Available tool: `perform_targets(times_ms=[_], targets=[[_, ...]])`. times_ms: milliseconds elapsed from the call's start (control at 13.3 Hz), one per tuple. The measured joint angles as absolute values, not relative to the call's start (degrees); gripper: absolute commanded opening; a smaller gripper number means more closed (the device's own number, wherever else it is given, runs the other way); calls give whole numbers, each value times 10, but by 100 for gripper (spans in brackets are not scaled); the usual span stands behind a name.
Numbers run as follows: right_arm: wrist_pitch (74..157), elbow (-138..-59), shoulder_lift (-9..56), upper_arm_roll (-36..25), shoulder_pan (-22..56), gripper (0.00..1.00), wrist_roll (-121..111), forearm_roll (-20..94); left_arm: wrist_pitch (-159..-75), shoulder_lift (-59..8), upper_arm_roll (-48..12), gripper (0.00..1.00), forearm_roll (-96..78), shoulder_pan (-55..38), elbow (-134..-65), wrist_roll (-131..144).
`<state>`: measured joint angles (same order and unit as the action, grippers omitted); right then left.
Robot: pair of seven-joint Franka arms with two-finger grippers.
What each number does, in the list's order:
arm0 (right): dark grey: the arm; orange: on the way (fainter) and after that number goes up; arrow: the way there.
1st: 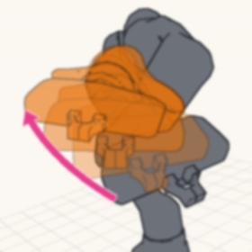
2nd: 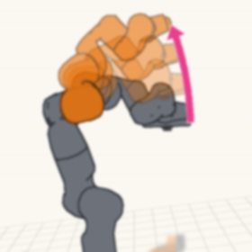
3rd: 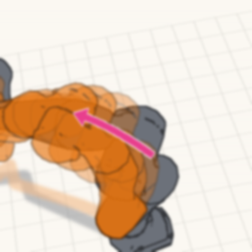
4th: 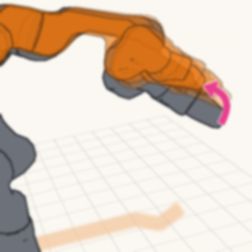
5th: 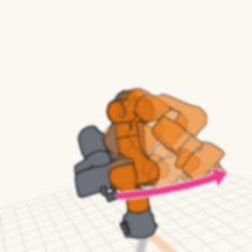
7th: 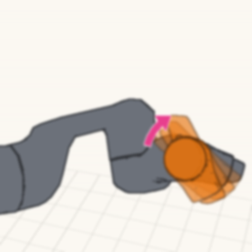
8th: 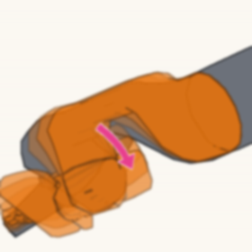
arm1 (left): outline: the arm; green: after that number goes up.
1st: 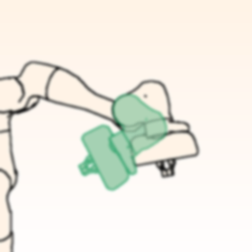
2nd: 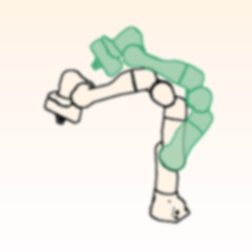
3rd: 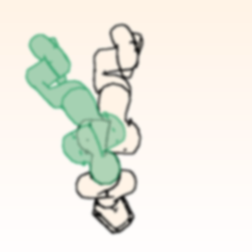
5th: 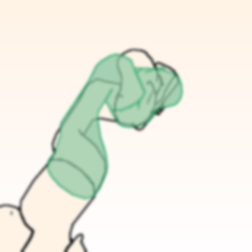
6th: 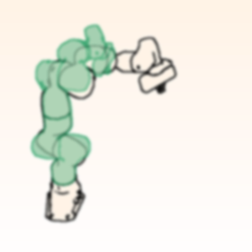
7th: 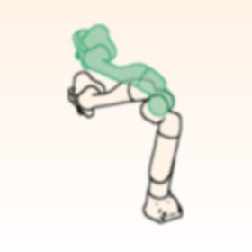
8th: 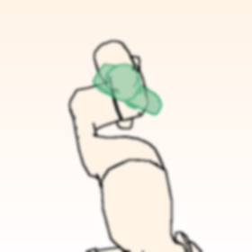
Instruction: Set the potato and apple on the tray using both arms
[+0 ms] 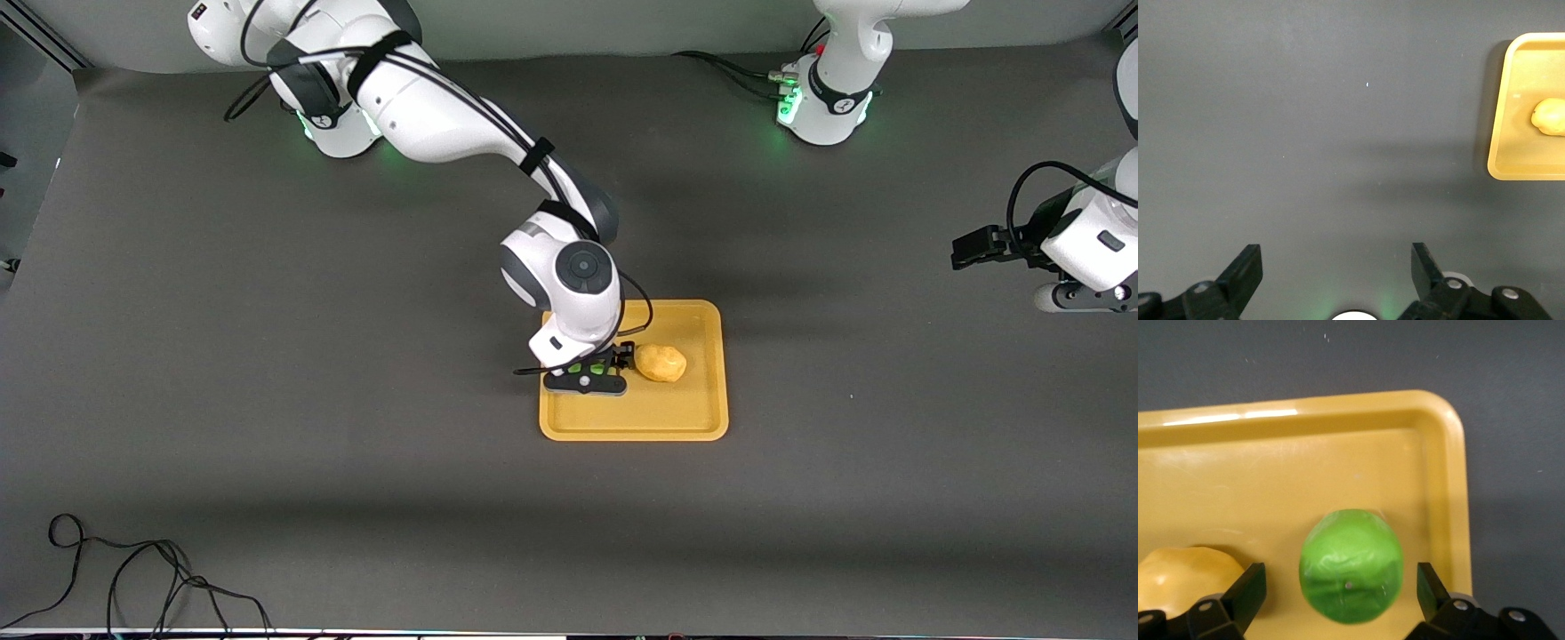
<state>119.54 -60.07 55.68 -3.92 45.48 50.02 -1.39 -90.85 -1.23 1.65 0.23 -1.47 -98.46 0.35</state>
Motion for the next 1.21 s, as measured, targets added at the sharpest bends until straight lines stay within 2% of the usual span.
perform_targets(times_ms=[302,679,1206], targets=[[1100,-595,470,-46,439,100,497,-14,-909,-12,17,99,2,-15,-985,3],[958,-607,335,-48,362,100,386,-15,-909,-12,17,99,2,-15,-985,3],[939,-830,95,-47,219,100,187,-13,-909,-12,11,98,0,-24,-985,24]])
